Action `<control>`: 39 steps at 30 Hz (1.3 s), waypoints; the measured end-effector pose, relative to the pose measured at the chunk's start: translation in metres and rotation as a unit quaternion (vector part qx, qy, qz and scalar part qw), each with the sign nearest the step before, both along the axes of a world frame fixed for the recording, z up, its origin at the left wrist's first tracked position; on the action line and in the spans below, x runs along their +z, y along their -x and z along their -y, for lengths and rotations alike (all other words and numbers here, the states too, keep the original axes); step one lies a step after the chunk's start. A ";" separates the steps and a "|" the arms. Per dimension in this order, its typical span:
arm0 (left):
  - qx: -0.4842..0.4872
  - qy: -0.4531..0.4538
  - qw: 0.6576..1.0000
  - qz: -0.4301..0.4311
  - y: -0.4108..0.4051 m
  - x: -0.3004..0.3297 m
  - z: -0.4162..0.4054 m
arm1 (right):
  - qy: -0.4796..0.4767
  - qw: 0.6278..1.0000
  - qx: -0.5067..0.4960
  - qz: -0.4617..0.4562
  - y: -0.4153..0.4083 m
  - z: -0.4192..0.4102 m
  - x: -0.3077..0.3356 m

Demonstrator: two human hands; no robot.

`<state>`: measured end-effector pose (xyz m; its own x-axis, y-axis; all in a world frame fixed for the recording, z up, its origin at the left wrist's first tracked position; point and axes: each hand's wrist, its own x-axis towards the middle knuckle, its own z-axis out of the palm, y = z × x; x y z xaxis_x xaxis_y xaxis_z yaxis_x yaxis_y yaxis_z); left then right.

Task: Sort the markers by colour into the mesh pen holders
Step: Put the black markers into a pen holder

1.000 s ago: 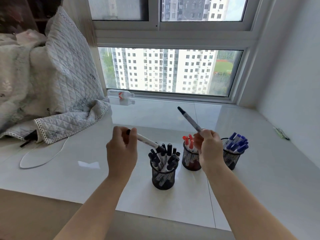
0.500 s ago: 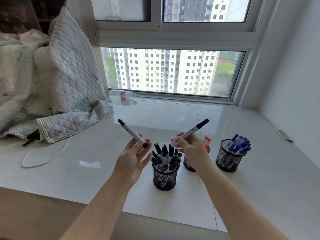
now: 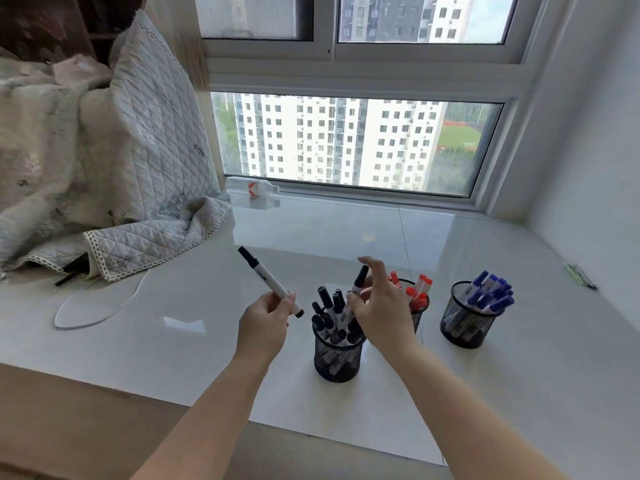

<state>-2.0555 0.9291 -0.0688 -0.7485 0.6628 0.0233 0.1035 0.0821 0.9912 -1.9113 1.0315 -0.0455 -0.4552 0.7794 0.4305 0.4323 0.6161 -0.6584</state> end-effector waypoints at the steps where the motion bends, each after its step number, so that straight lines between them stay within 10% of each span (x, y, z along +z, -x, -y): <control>1: -0.005 0.008 1.000 -0.009 -0.001 -0.002 0.000 | -0.027 1.000 -0.006 0.004 0.000 0.001 -0.001; 19: -0.019 -0.004 0.994 -0.107 -0.014 -0.014 -0.001 | 0.033 0.981 0.047 0.185 0.003 -0.001 -0.001; 28: -0.035 0.093 0.957 -0.273 -0.019 -0.019 -0.008 | 0.051 0.998 -0.033 -0.031 -0.022 -0.012 -0.004; 39: 0.030 0.009 0.946 -0.323 -0.024 -0.005 -0.014 | 0.150 0.985 0.017 0.084 -0.036 -0.022 -0.012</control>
